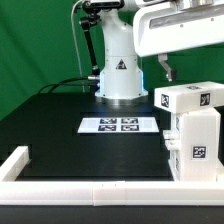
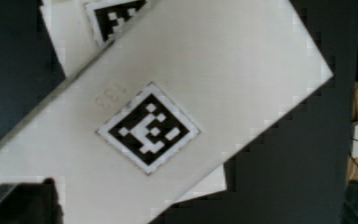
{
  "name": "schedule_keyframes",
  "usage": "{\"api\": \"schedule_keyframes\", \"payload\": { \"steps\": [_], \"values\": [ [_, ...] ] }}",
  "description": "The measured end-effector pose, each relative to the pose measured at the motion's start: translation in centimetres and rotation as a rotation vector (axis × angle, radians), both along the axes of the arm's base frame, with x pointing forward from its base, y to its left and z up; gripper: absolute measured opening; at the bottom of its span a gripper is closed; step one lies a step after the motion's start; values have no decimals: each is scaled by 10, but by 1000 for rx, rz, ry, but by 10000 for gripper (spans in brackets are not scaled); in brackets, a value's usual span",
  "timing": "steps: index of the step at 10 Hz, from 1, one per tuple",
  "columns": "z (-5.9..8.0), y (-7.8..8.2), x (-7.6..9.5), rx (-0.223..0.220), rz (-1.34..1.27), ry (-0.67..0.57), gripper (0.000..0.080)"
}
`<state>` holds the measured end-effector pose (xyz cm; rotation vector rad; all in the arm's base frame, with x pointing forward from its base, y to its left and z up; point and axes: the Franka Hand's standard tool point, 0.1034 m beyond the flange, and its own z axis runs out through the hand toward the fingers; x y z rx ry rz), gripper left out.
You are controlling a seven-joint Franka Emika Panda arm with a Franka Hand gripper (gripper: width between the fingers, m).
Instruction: Assemble cabinet
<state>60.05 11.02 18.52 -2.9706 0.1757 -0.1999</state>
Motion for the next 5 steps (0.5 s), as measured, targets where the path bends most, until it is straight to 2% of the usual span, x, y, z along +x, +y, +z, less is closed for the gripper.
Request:
{"api": "schedule_keyframes", "payload": {
  "steps": [2, 5],
  "values": [
    [0, 0, 0, -19, 130, -20, 797],
    [-1, -9, 2, -126, 603, -92, 797]
  ]
}}
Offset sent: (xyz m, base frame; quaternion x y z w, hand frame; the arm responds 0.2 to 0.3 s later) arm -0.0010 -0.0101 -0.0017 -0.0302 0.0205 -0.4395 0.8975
